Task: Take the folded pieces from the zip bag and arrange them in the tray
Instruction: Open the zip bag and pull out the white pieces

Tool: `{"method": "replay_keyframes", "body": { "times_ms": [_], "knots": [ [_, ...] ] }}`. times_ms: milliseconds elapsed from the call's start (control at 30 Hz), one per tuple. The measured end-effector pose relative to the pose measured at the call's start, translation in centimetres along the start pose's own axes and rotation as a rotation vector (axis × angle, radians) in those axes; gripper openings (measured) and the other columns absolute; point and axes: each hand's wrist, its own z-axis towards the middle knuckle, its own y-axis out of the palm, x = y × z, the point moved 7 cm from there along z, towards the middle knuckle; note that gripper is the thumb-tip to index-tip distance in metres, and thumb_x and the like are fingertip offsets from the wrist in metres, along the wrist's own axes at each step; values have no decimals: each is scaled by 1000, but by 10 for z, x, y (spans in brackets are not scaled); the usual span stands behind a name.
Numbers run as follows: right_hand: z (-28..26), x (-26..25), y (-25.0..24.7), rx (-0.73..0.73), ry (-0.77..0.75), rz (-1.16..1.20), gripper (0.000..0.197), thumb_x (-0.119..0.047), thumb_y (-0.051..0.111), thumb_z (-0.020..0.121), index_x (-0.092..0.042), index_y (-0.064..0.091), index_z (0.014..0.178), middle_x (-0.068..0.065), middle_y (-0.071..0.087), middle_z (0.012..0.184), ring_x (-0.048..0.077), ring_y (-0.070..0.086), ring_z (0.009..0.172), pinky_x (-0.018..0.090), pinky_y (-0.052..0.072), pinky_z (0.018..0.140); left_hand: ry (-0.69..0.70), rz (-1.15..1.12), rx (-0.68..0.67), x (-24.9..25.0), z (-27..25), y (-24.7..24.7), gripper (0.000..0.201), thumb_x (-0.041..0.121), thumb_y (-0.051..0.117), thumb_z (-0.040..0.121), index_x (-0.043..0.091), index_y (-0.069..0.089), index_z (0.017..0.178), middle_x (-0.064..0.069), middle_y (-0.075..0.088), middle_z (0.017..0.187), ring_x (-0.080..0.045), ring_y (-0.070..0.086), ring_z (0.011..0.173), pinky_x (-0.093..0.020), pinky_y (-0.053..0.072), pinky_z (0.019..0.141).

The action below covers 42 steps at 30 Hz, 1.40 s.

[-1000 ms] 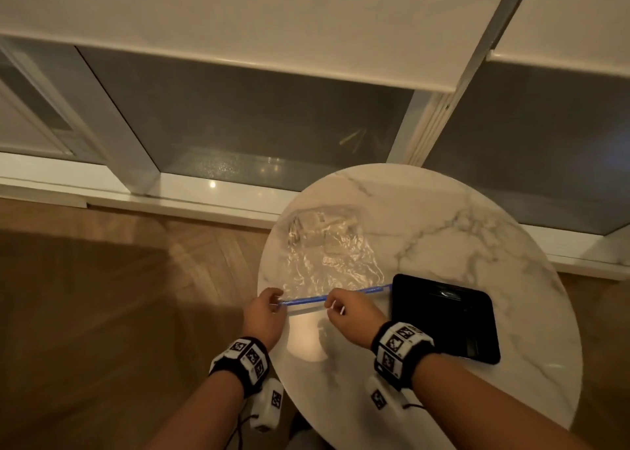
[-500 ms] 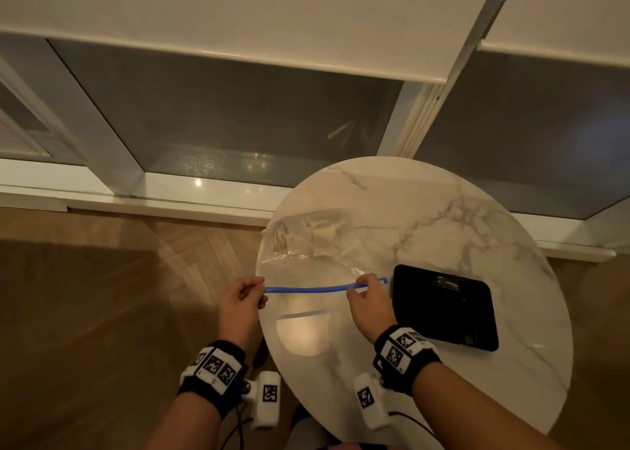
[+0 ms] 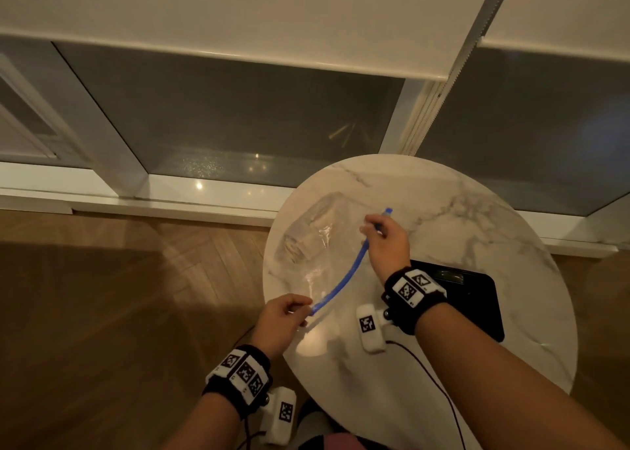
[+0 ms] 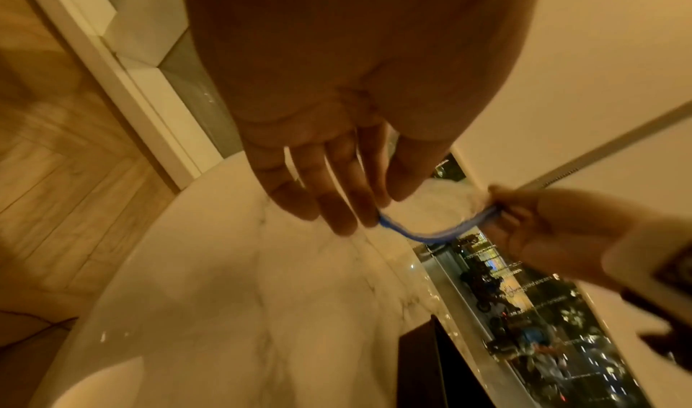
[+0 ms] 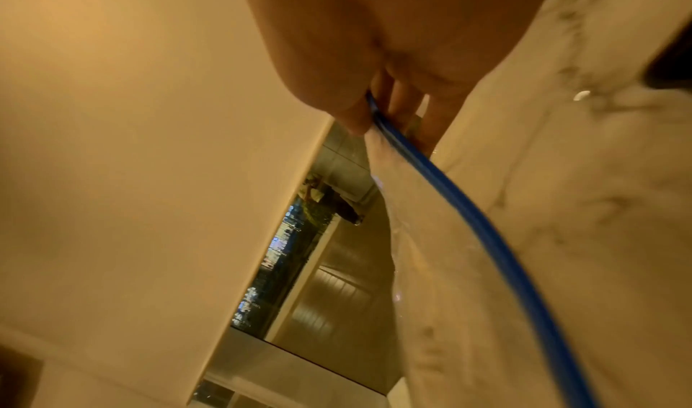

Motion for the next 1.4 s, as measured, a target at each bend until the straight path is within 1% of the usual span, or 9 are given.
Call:
{"method": "replay_keyframes", "body": {
  "times_ms": [167, 233, 367, 433, 600, 833, 1033, 1233, 1400],
  "knots": [
    [-5, -65, 24, -187, -143, 77, 22, 0, 55, 95, -20, 59, 90, 11, 71, 95, 21, 69, 83, 35, 55, 71, 7, 84, -68, 14, -6, 7, 12, 23, 65, 95, 14, 72, 95, -8, 77, 80, -22, 70, 67, -30, 61, 65],
    [-12, -83, 31, -257, -201, 62, 27, -1, 51, 97, -27, 48, 94, 12, 71, 94, 24, 69, 82, 32, 52, 67, 39, 133, -8, 27, -7, -6, 16, 28, 66, 95, 14, 71, 89, -8, 75, 73, -17, 68, 59, -27, 58, 59],
    [-24, -110, 36, -339, -339, -65, 30, -6, 46, 99, -34, 41, 108, 0, 72, 88, 16, 66, 81, 31, 53, 80, 230, 182, 190, 64, -12, -39, 15, 32, 67, 94, 24, 70, 81, -3, 70, 69, -14, 65, 61, -35, 58, 64],
    [-31, -120, 41, -392, -403, -132, 22, -10, 49, 98, -29, 50, 110, -5, 72, 85, 17, 65, 81, 39, 54, 82, 370, 172, 283, 85, -15, -53, 5, 32, 66, 94, 28, 69, 92, 3, 68, 81, -13, 64, 74, -37, 58, 69],
    [-53, -126, 53, -535, -493, -254, 9, -19, 57, 97, -24, 62, 102, -8, 71, 78, 12, 65, 77, 42, 55, 80, 685, 296, 478, 135, -30, -66, 40, 33, 61, 98, 29, 52, 136, 10, 54, 128, -8, 52, 117, -27, 45, 93],
    [-75, -116, 56, -600, -545, -316, 9, -29, 57, 98, -33, 61, 106, -9, 69, 74, 5, 65, 74, 36, 56, 77, 703, 96, 314, 139, -35, -48, 12, 20, 59, 100, 22, 69, 107, 7, 72, 92, -15, 69, 89, -41, 59, 81],
    [-79, -120, 53, -599, -602, -331, 3, -29, 58, 97, -29, 61, 97, -10, 68, 78, 8, 64, 76, 36, 55, 76, 700, -10, 348, 150, -42, -45, 16, 18, 53, 103, 16, 69, 104, 6, 72, 88, -6, 69, 84, -19, 55, 76],
    [-75, -120, 44, -525, -700, -395, 4, -31, 56, 95, -32, 56, 91, -14, 59, 90, 13, 56, 82, 41, 51, 77, 729, 53, 334, 159, -39, -42, 17, 18, 53, 103, 17, 69, 98, 7, 71, 86, -8, 68, 86, -20, 54, 78],
    [-60, -101, 18, -451, -684, -514, 8, -26, 56, 96, -32, 55, 92, -17, 55, 89, 10, 53, 79, 42, 50, 78, 704, 29, 480, 167, -41, -67, 19, 19, 48, 105, 16, 64, 93, 8, 66, 84, 2, 61, 80, -6, 46, 72]
  ]
}}
